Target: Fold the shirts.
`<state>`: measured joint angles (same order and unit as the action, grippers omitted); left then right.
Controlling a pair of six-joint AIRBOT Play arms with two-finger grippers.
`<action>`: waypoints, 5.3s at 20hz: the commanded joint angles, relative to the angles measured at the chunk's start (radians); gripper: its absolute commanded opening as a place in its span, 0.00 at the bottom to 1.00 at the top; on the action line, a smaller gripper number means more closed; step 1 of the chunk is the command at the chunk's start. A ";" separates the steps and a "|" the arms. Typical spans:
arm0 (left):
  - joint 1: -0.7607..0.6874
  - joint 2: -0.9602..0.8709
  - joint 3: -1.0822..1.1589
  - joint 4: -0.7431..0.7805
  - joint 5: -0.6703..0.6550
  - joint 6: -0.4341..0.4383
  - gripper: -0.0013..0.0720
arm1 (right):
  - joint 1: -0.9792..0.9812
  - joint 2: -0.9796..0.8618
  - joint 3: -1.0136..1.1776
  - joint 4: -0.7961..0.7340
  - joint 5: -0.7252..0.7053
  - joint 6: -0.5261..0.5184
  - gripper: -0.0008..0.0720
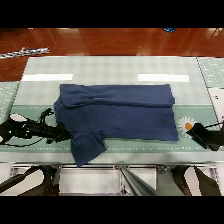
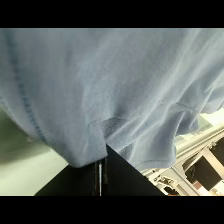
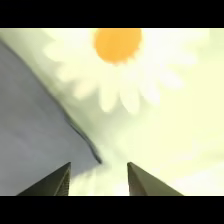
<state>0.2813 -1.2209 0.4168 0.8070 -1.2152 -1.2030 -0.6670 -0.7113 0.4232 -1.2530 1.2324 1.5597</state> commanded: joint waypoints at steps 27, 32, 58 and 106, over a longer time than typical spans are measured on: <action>0.018 -0.073 0.381 -0.074 -0.102 -0.039 0.04 | 0.163 -0.398 0.241 0.508 -0.127 -0.310 0.05; -0.029 -0.313 0.676 -0.139 -0.093 -0.093 0.04 | 0.267 -0.539 0.393 0.560 -0.208 -0.309 0.05; 0.116 -0.598 1.323 -0.020 -0.457 -0.294 0.71 | 0.145 -0.779 0.803 0.547 -0.077 -0.298 0.58; -0.687 -0.021 0.551 -0.100 0.309 -0.067 0.04 | 0.357 0.093 0.392 0.326 0.040 -0.084 0.04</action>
<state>-0.2714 -1.1294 0.9043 0.7433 -0.9218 -1.2716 -0.3103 -0.8776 0.9321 -0.8932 1.2179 1.3727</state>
